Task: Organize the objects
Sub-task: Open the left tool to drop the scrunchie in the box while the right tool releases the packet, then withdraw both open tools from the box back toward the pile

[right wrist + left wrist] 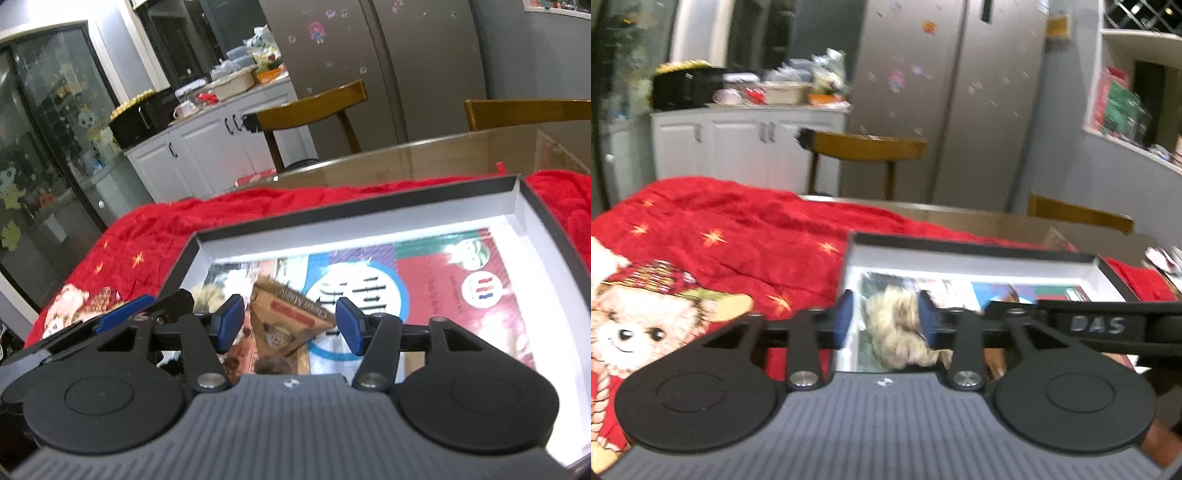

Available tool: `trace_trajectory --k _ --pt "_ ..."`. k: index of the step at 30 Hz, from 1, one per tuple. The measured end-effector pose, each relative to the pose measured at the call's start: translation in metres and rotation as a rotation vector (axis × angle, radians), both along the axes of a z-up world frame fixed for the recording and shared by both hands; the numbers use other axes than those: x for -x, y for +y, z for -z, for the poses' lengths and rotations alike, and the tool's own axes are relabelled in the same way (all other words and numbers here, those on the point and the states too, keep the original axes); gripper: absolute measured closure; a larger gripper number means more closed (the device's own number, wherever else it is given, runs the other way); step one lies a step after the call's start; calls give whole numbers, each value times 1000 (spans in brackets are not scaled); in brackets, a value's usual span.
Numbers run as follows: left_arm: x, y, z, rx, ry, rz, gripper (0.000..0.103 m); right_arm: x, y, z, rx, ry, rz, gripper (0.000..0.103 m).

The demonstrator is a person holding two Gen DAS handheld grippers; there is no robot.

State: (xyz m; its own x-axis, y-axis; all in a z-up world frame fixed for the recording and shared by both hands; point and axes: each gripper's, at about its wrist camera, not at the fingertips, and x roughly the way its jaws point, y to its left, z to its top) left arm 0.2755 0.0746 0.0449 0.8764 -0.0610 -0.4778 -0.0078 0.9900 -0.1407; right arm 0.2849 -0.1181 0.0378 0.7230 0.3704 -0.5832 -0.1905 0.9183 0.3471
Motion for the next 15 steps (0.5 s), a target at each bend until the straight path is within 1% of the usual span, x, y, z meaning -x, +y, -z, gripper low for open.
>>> trace_trajectory --k 2,3,4,5,6,8,12,14,15 --pt "-1 3 -3 24 5 18 46 1 -6 -6 -23 -18 5 26" --pt "-1 5 -5 35 8 18 41 2 -8 -9 -34 -25 6 25" --pt "-1 7 -9 38 1 2 33 3 -10 -12 -44 -33 6 24" --pt "1 10 -13 39 -17 -9 31 5 -12 -16 -51 -44 5 23" --pt "3 13 -19 37 -42 -18 31 7 -14 -20 -52 -54 5 22" --pt "9 18 -32 40 -83 -16 28 13 -16 -30 -53 -84 11 17" --pt "27 28 -65 76 -175 2 27 32 -22 -58 -65 -171 19 15" --pt "38 30 -81 82 -219 20 21 45 -25 -74 -78 -226 26 9" --pt "45 31 -90 84 -245 31 20 52 -27 -82 -84 -253 31 8"
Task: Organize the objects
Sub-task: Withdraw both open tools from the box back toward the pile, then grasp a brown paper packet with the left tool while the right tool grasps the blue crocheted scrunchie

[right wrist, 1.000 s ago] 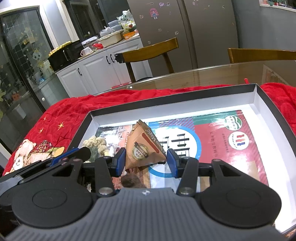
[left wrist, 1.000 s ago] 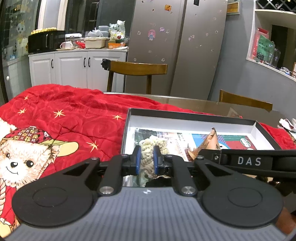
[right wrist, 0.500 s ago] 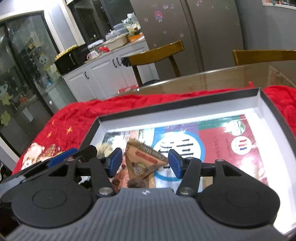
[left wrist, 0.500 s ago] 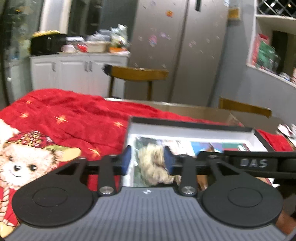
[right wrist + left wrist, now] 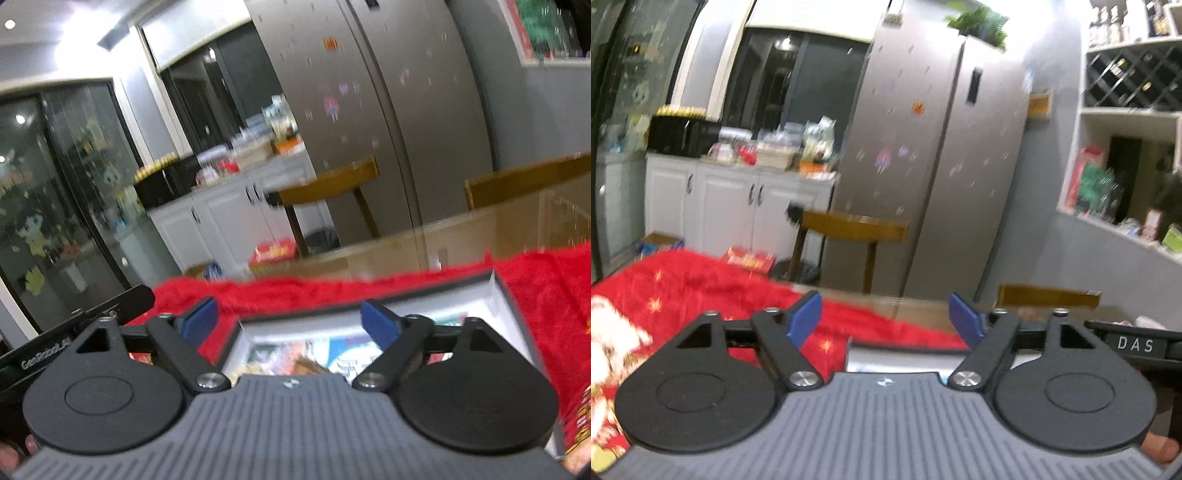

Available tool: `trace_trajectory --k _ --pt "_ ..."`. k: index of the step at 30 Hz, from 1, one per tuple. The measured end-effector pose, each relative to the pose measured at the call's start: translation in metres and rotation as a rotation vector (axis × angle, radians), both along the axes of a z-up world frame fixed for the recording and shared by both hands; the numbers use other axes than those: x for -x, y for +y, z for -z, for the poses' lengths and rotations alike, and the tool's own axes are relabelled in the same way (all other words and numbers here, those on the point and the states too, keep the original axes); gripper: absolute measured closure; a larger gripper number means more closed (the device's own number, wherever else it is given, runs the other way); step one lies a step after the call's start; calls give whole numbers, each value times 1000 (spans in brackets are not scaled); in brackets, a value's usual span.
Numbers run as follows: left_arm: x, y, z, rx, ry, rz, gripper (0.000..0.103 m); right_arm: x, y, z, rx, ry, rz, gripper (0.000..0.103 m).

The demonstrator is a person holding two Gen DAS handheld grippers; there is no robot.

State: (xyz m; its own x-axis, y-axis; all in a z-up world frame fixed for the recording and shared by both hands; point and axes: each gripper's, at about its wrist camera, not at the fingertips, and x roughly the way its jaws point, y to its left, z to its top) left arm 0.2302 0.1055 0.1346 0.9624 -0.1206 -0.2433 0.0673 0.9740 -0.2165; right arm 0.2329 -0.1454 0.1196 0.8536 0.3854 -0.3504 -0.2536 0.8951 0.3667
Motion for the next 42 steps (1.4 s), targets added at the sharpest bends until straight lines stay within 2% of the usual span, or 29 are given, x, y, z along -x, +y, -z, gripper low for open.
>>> trace_trajectory --k 6,10,12,16,20,26,30,32,36,38,42 --pt "46 -8 -43 15 -129 55 18 55 -14 -42 14 -166 38 0" --pt "82 -25 -62 23 -196 108 17 90 -28 -54 40 -207 80 0" --pt "102 -35 -69 27 -217 135 17 109 -40 -54 35 -214 100 0" --pt "138 -63 -79 -21 -248 196 17 142 -57 -50 38 -239 130 0" --pt "166 -86 -75 -36 -253 255 17 171 -62 -40 46 -272 158 0" --pt "182 -97 -46 -63 -176 263 17 197 -57 -5 68 -271 214 0" --pt "184 -93 -7 -119 -96 261 17 198 -51 22 92 -247 247 0" --pt "179 -90 13 -117 -48 259 17 194 -48 35 108 -254 238 2" --pt "156 -93 43 -106 120 283 18 175 -52 55 84 -141 207 6" --pt "149 -92 58 -96 157 285 18 170 -56 64 70 -99 191 6" --pt "138 -96 79 -135 201 269 18 165 -52 78 113 -37 168 6"
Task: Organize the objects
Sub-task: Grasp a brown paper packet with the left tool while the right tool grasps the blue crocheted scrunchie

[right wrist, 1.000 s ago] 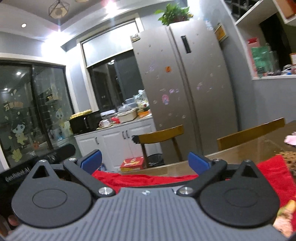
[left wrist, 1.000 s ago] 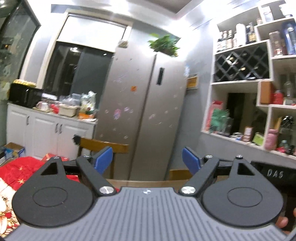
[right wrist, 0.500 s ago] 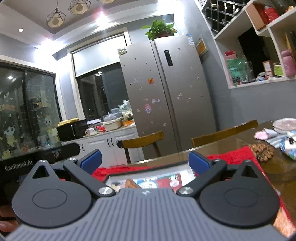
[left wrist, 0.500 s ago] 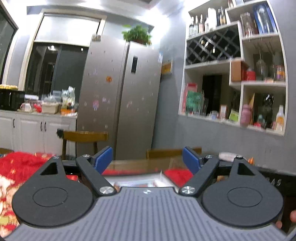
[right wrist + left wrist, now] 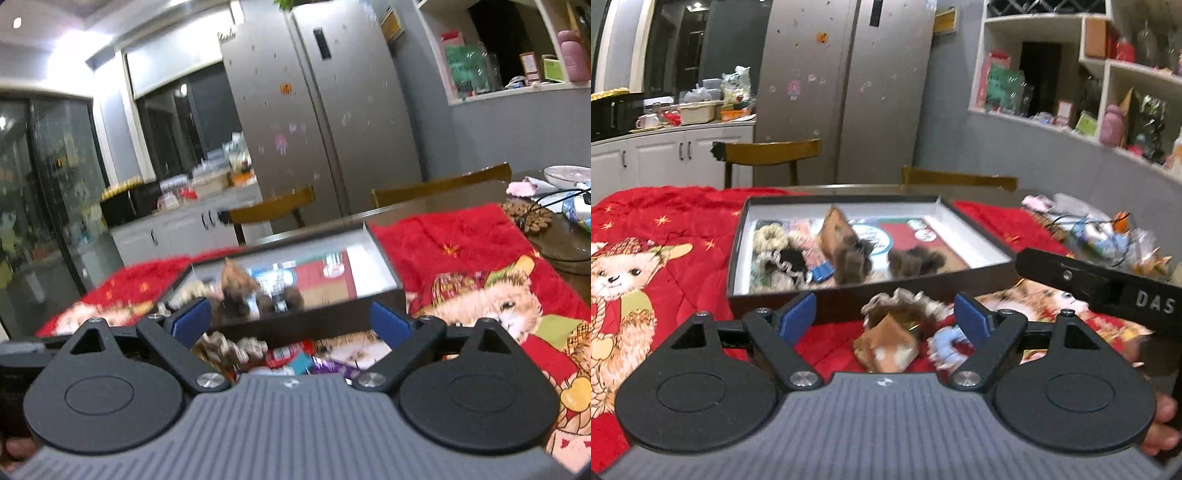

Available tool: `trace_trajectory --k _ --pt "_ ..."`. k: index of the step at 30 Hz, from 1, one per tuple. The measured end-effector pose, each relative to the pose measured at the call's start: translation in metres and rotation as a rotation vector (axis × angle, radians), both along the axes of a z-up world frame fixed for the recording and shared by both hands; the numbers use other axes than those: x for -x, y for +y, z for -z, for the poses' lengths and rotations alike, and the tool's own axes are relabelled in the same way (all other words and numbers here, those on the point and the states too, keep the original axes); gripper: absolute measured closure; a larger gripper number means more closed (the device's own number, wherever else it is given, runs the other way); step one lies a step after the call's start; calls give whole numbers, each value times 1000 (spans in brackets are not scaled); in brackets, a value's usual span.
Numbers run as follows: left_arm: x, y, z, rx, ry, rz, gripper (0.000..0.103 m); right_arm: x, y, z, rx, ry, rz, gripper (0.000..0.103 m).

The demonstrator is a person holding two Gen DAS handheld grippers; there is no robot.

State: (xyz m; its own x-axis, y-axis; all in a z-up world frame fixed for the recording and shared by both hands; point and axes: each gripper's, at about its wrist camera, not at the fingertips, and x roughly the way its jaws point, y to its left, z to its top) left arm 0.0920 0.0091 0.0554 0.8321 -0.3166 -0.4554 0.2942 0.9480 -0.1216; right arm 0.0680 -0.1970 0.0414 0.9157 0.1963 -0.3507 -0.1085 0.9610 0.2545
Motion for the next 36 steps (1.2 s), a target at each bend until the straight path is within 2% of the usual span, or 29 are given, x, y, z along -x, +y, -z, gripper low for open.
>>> trace_trajectory --k 4,8,11,15,22,31,36 --pt "-10 -3 14 -33 36 -5 19 -4 7 13 -35 76 -52 17" --pt "-19 -5 27 -48 74 -13 28 -6 16 29 8 120 -104 38" --pt "-24 -3 33 -48 78 -26 34 -9 24 36 28 164 -137 48" --pt "-30 -1 41 -30 100 -5 36 -12 23 42 -6 214 -149 53" --pt "-29 -7 43 -47 89 14 38 -12 19 44 -36 223 -125 64" --pt "-37 -12 47 -37 129 50 41 -18 15 46 -75 242 -105 80" --pt "-38 -19 48 -95 126 33 51 -18 15 46 -70 248 -106 87"
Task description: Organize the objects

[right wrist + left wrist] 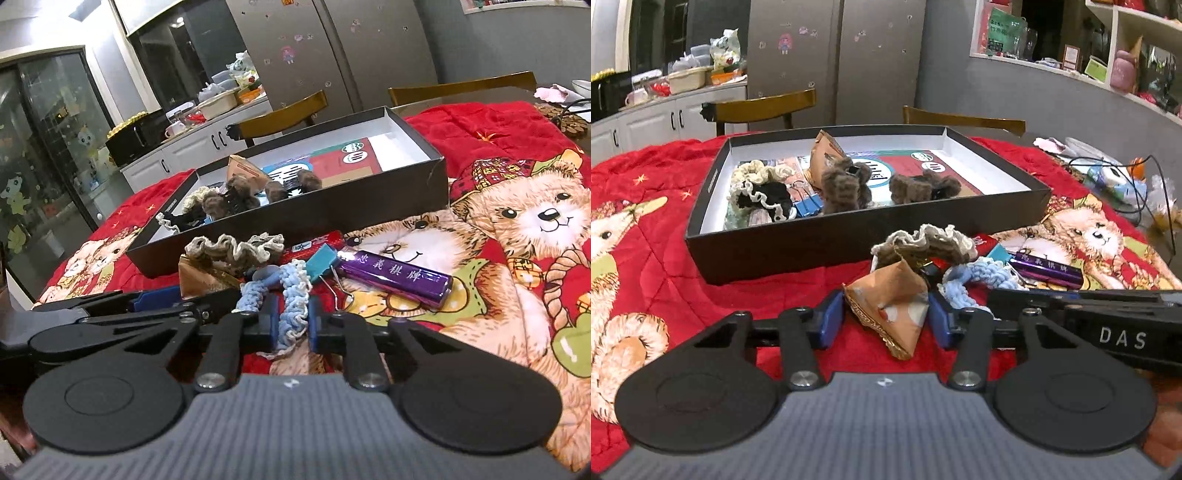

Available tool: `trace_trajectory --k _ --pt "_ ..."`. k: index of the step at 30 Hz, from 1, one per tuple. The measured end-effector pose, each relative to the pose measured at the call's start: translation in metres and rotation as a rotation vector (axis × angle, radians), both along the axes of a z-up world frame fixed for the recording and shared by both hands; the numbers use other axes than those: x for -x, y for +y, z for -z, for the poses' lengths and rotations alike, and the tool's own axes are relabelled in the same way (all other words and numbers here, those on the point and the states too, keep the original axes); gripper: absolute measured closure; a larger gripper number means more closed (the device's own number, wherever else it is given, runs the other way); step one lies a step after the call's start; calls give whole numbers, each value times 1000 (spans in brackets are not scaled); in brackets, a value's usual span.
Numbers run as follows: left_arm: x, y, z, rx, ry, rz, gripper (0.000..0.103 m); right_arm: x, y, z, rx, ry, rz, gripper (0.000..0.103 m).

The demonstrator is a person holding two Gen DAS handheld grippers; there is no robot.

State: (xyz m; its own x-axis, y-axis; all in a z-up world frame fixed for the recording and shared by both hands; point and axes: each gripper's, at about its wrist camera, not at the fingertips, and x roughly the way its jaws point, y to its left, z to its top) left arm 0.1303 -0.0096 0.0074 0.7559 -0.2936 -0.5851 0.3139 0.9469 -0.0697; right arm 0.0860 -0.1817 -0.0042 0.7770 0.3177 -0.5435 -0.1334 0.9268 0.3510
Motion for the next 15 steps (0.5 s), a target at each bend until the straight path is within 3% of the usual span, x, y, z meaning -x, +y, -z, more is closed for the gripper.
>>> trace_trajectory --k 2,15 --pt "1 2 0 2 -5 -10 55 0 -1 0 -4 -1 1 88" --pt "6 9 0 2 -23 -65 55 0 -6 0 -36 -14 21 88"
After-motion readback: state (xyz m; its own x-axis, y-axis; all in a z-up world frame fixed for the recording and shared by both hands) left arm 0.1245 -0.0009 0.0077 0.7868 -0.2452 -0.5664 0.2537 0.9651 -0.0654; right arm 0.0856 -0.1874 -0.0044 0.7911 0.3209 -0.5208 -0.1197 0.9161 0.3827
